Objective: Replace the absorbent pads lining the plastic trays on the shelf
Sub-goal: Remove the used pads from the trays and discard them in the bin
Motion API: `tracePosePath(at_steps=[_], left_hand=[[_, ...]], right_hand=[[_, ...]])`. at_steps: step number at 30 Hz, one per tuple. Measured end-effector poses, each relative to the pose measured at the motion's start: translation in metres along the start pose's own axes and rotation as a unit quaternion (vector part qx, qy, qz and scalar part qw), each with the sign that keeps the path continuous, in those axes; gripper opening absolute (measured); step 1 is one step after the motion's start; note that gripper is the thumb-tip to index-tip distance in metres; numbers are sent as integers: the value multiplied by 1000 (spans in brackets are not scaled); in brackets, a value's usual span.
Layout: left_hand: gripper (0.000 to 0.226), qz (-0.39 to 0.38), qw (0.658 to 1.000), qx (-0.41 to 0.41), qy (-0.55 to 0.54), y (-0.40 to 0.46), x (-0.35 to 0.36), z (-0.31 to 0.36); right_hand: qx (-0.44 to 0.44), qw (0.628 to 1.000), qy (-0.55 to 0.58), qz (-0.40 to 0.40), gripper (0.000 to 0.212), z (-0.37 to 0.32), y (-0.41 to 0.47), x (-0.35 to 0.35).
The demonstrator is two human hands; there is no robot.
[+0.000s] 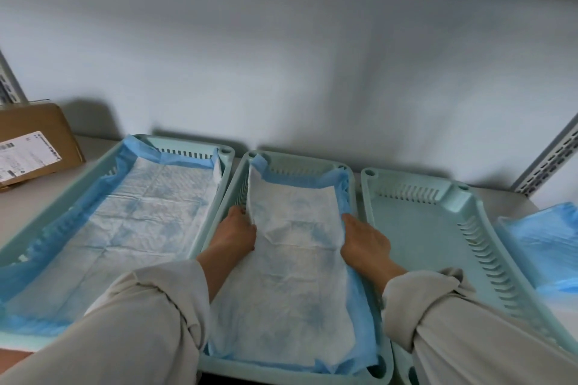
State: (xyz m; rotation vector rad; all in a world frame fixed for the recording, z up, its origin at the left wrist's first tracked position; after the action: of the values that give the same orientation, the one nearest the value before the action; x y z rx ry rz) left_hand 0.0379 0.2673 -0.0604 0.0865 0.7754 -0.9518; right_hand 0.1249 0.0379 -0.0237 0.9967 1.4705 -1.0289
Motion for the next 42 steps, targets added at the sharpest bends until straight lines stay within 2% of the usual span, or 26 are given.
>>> tracePosePath(at_steps=[2, 4, 7, 11, 15, 18, 20, 22, 25, 28, 30, 32, 35, 42], left_hand=[[29, 11, 998, -28, -60, -2, -7, 2], [9, 10, 996, -36, -86, -5, -16, 5], [19, -11, 995, -39, -86, -13, -24, 6], [25, -18, 987, -24, -161, -24, -33, 8], [28, 31, 979, 13, -202, -29, -55, 14], [26, 6, 981, 16, -194, -39, -65, 15], [27, -5, 983, 19, -181, -44, -68, 13], [29, 21, 982, 21, -187, -46, -76, 10], [35, 62, 979, 28, -194, -49, -87, 6], [23, 68, 979, 36, -188, -51, -90, 6], [12, 67, 981, 33, -177, -51, -90, 3], [13, 62, 984, 29, -167, -50, -88, 0], [17, 44, 985, 16, -164, -49, -81, -4], [22, 32, 987, 4, -156, -49, -76, -9]], right_hand=[[28, 999, 44, 7, 47, 7, -2, -12], [50, 995, 82, 11, 51, 12, -4, -23], [72, 985, 157, 6, 53, 19, -8, -32], [95, 954, 285, -2, 35, 22, -16, -37], [138, 919, 363, -76, 21, 25, -26, -22], [138, 885, 435, -93, 14, 23, -34, -20], [118, 883, 449, -68, 14, 21, -34, -26], [112, 885, 449, -52, 18, 23, -34, -30], [104, 914, 383, -82, 24, 28, -34, -26], [99, 933, 326, -118, 31, 35, -39, -22], [115, 924, 338, -138, 34, 38, -42, -20], [132, 906, 359, -180, 37, 34, -47, -14], [136, 882, 392, -222, 25, 30, -52, -6], [114, 864, 469, -141, 24, 26, -38, -26]])
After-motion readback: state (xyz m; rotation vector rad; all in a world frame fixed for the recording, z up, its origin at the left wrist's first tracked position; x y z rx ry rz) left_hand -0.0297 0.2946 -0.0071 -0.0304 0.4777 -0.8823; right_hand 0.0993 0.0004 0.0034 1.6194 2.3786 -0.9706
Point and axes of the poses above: each hand's wrist, its own y-axis towards the middle knuckle, its own x-axis out of the palm, z = x × y, the point moved 9 cm from there along y, towards the middle knuckle, and after that the axes turned 3 degrees about x, right-handed, at the moved point
